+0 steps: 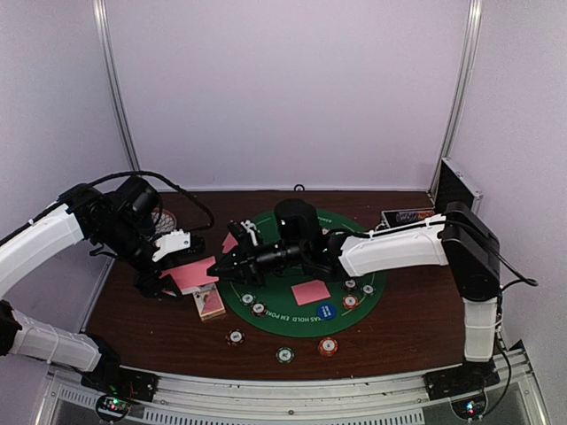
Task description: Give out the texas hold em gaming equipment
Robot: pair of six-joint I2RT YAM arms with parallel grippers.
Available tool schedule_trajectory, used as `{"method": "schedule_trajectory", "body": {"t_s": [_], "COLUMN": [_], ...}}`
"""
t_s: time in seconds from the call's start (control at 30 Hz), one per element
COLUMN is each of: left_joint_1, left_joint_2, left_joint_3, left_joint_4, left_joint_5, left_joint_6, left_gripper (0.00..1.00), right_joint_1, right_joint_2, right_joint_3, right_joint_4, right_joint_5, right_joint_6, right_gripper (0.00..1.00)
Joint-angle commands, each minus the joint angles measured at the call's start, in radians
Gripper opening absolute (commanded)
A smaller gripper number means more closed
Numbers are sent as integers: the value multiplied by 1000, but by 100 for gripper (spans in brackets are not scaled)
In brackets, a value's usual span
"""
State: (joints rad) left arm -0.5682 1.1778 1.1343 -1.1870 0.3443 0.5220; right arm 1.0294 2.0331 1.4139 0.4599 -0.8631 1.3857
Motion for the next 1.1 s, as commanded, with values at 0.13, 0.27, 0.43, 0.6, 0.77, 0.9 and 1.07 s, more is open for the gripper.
{"method": "schedule_trajectory", "body": {"t_s": [0.13,0.27,0.43,0.6,0.77,0.9,1.07], "left_joint_1": [5,5,5,5,5,5,5], "left_joint_2": [-13,-13,-16,-15,-11,-12,-12], "left_joint_3": [15,18,19,21,27,30,28], "left_joint_4": [26,26,24,24,19,18,16], "left_joint_5": [8,7,11,15,16,13,11], "left_joint_6": [7,8,9,6,7,7,6], "left_gripper": [0,0,0,0,0,0,0], "right_joint_1": [-80,-142,-241,-304,-322,-339,-357], "right_joint_2": [-200,-280,-352,-333,-253,-190,-136], "right_joint_3": [-153,-255,-350,-330,-255,-197,-132], "right_joint_4": [-103,-206,-416,-712,-884,-969,-1052], "right_joint_5": [-11,-19,-17,52,109,137,174], "right_joint_6": [-92,-170,-323,-547,-684,-747,-813], "right_gripper": [0,0,0,0,0,0,0]}}
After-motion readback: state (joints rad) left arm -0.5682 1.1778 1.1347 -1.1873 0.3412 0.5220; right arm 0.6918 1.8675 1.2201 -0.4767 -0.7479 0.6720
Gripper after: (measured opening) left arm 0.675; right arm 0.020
